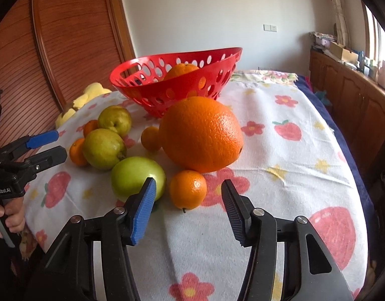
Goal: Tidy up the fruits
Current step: 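Move both tools back over the remaining fruit on the table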
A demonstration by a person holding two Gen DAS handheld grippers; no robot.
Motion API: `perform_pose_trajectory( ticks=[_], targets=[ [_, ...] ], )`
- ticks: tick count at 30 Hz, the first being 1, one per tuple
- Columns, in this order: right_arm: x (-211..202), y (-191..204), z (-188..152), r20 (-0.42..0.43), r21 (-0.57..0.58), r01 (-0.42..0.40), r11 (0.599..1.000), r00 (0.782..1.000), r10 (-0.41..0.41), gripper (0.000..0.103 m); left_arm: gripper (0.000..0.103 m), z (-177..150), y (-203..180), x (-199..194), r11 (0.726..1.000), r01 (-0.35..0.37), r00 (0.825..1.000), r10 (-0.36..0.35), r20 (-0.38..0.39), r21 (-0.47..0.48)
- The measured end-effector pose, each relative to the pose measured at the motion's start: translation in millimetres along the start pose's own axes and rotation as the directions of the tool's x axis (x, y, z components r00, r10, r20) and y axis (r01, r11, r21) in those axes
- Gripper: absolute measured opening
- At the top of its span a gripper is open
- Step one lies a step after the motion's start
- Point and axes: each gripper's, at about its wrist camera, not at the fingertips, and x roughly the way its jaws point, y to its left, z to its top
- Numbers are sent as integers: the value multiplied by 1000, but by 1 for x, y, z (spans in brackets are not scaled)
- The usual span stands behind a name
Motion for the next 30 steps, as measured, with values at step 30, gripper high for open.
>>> perform_pose_trajectory(
  ticks=[30],
  targets=[
    [1, 4, -8, -46, -44, 38, 998, 998, -40, 35, 87, 7, -20, 29, 999, 5, 998, -3, -63, 39]
  ],
)
